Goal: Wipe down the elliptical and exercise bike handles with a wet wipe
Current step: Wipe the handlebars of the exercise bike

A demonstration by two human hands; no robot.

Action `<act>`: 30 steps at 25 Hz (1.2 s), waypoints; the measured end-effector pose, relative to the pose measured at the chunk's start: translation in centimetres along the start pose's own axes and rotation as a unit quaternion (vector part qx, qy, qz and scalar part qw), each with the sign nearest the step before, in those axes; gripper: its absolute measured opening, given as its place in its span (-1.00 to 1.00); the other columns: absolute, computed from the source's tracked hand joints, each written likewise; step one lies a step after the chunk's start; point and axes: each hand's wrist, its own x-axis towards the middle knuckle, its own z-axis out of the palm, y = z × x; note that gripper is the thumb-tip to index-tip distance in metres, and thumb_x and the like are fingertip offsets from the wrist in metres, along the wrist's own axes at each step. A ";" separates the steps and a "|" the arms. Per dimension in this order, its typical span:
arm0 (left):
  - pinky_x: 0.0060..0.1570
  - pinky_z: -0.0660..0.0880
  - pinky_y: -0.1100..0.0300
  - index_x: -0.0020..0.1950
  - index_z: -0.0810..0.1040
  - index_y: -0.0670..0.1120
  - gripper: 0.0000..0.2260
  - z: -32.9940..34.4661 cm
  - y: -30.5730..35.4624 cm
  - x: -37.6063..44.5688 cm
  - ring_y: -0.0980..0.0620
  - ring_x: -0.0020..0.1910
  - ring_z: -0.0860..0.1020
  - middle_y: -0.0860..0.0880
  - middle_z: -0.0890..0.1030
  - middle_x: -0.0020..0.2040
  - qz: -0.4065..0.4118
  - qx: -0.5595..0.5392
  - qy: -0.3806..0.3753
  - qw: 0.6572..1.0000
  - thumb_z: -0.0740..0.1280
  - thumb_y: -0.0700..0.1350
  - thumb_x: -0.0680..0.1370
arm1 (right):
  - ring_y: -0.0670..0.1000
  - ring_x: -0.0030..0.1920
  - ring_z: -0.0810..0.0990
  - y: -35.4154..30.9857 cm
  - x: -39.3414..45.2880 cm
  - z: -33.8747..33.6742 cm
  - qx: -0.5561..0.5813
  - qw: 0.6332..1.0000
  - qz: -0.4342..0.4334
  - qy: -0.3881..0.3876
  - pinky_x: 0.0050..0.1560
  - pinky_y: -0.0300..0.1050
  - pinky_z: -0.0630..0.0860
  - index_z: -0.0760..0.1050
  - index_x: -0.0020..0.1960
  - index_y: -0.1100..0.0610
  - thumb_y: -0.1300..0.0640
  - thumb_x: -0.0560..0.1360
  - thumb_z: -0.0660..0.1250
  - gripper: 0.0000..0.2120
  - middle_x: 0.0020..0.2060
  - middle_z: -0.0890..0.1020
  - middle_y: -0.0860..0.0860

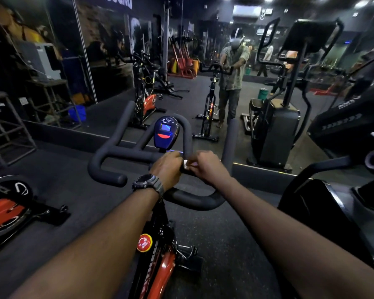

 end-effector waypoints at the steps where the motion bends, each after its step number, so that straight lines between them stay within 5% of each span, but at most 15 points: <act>1: -0.02 0.53 -0.01 0.00 0.62 -0.15 -0.87 0.0 -0.2 0.1 -0.17 0.10 0.51 -0.10 0.54 0.06 0.004 -0.004 0.000 1.000 0.36 -0.20 0.48 | 0.17 -0.03 0.62 1.2 -0.4 -0.3 0.014 1.000 0.012 0.015 -0.07 0.04 0.55 0.59 0.00 0.05 0.08 0.48 0.37 -0.88 -0.10 0.66 0.06; 4: -0.01 0.51 0.02 -0.02 0.64 -0.13 -0.87 -0.4 -0.2 0.3 -0.15 0.08 0.53 -0.09 0.58 0.03 0.005 0.000 0.010 1.000 0.38 -0.20 0.45 | 0.12 0.00 0.64 1.6 -0.9 -0.7 0.066 0.995 0.061 0.041 -0.04 -0.02 0.56 0.61 0.11 -0.04 0.05 0.48 0.39 -0.79 -0.09 0.71 0.03; 8: -0.09 0.55 -0.03 -0.05 0.64 -0.08 -0.89 -0.5 0.0 0.8 -0.16 0.01 0.56 -0.08 0.58 -0.02 -0.014 0.002 0.016 1.000 0.38 -0.19 0.44 | 0.16 -0.04 0.64 0.0 0.1 -0.5 0.026 0.999 -0.022 0.007 -0.07 -0.03 0.53 0.68 0.01 -0.04 0.10 0.47 0.39 -0.85 -0.10 0.68 0.06; 13: -0.09 0.55 -0.03 -0.04 0.63 -0.09 -0.90 -0.6 -0.1 1.3 -0.16 0.01 0.56 -0.08 0.58 0.00 0.006 0.018 0.003 1.000 0.39 -0.15 0.46 | 0.19 -0.04 0.62 -0.1 0.1 -0.9 0.017 1.000 0.012 0.004 -0.08 0.00 0.53 0.67 0.01 0.03 0.15 0.47 0.36 -0.83 -0.09 0.68 0.10; 17: -0.04 0.55 -0.06 0.01 0.62 -0.09 -0.82 -0.2 -0.3 1.1 -0.16 0.04 0.52 -0.07 0.55 0.02 0.016 0.022 -0.002 1.000 0.44 -0.08 0.45 | 0.15 -0.06 0.62 0.9 -1.0 -0.9 -0.004 0.994 -0.112 -0.021 -0.10 -0.03 0.48 0.65 -0.05 0.08 0.21 0.44 0.40 -0.88 -0.08 0.64 0.05; 25: 0.03 0.53 -0.03 0.11 0.55 -0.07 -0.69 -0.7 0.4 0.9 -0.09 0.15 0.48 -0.03 0.52 0.13 -0.006 0.035 -0.012 0.999 0.46 0.02 0.45 | 0.11 -0.04 0.61 3.7 -3.5 -1.6 -0.047 0.986 -0.149 -0.061 -0.16 -0.13 0.42 0.66 -0.03 0.16 0.04 0.54 0.38 -0.81 -0.06 0.64 0.07; 30: -0.01 0.51 0.01 0.08 0.53 -0.05 -0.69 -1.2 0.7 1.2 -0.07 0.10 0.49 -0.01 0.52 0.10 -0.008 0.030 -0.012 0.999 0.47 0.06 0.44 | 0.06 -0.03 0.63 2.9 -3.5 -1.0 -0.081 0.981 -0.162 -0.070 -0.14 -0.18 0.45 0.69 0.01 0.09 0.13 0.53 0.39 -0.89 -0.01 0.62 0.03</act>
